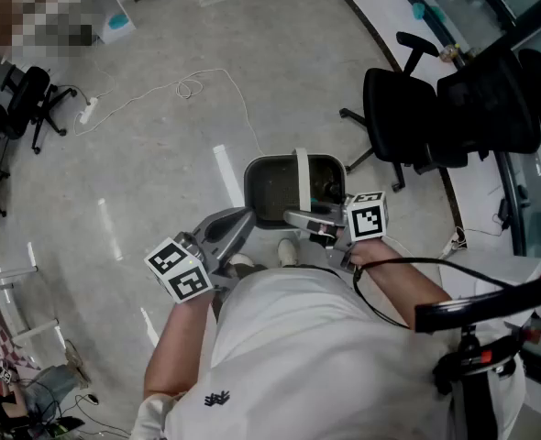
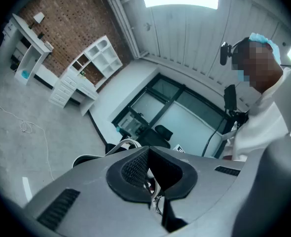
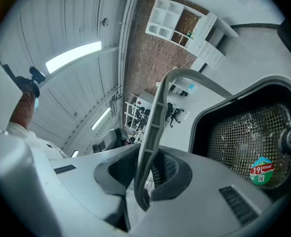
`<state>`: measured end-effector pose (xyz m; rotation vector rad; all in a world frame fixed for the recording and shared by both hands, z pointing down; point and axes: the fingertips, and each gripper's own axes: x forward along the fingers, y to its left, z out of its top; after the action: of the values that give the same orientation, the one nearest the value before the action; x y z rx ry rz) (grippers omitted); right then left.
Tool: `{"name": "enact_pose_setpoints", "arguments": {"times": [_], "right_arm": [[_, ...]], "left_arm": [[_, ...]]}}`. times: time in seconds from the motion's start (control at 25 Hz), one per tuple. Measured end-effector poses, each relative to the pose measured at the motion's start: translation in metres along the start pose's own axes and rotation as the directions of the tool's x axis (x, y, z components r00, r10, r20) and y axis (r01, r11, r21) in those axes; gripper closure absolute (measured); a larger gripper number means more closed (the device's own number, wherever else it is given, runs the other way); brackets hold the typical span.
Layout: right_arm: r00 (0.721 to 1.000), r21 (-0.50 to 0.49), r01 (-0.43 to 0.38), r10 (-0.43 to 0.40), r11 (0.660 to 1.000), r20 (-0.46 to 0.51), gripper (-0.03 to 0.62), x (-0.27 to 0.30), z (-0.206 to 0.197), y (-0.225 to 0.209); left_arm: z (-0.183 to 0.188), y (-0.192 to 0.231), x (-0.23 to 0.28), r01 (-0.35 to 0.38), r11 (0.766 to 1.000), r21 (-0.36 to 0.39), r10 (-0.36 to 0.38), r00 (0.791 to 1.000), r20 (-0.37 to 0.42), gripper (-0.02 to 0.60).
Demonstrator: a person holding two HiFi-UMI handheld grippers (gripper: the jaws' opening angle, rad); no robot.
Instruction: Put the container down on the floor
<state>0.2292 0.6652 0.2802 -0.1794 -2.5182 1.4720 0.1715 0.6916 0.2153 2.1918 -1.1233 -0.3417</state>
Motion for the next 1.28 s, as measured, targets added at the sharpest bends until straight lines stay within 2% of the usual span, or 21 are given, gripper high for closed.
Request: {"name": "enact_pose_setpoints", "arguments": {"times": [0.24, 0.52, 0.76, 0.92, 1.08, 1.28], "right_arm": [[0.999, 0.002, -0.012, 0.012, 1.000, 0.041, 0.553, -0.045, 0.014, -0.007], [0.998, 0.013, -0.031, 0.031, 0.999, 0.062, 0.553, -0.054, 0.020, -0.013], [0.997, 0.037, -0.004, 0.001, 0.999, 0.072, 0.553, -0.081, 0.042, -0.034], [0.994, 0.051, -0.009, 0.004, 0.999, 0.107, 0.553, -0.082, 0.059, -0.041], [0.990, 0.057, 0.025, -0.033, 0.998, 0.135, 0.553, -0.073, 0.083, -0.065], [0.977, 0.071, 0.086, -0.098, 0.994, 0.191, 0.553, -0.052, 0.129, -0.096]], "left_arm": [[-0.008, -0.018, 0.039, -0.014, 1.000, 0.004, 0.014, 1.000, -0.007, 0.572], [-0.016, -0.023, 0.054, -0.025, 0.999, 0.038, 0.026, 0.999, -0.029, 0.572], [-0.008, -0.028, 0.089, -0.011, 0.999, 0.032, 0.013, 0.998, -0.055, 0.572], [-0.001, -0.015, 0.106, 0.014, 0.999, 0.034, -0.011, 0.996, -0.083, 0.572], [0.019, 0.009, 0.119, 0.057, 0.997, 0.045, -0.052, 0.993, -0.108, 0.572], [0.059, 0.069, 0.136, 0.134, 0.990, 0.032, -0.128, 0.981, -0.147, 0.572]]}}
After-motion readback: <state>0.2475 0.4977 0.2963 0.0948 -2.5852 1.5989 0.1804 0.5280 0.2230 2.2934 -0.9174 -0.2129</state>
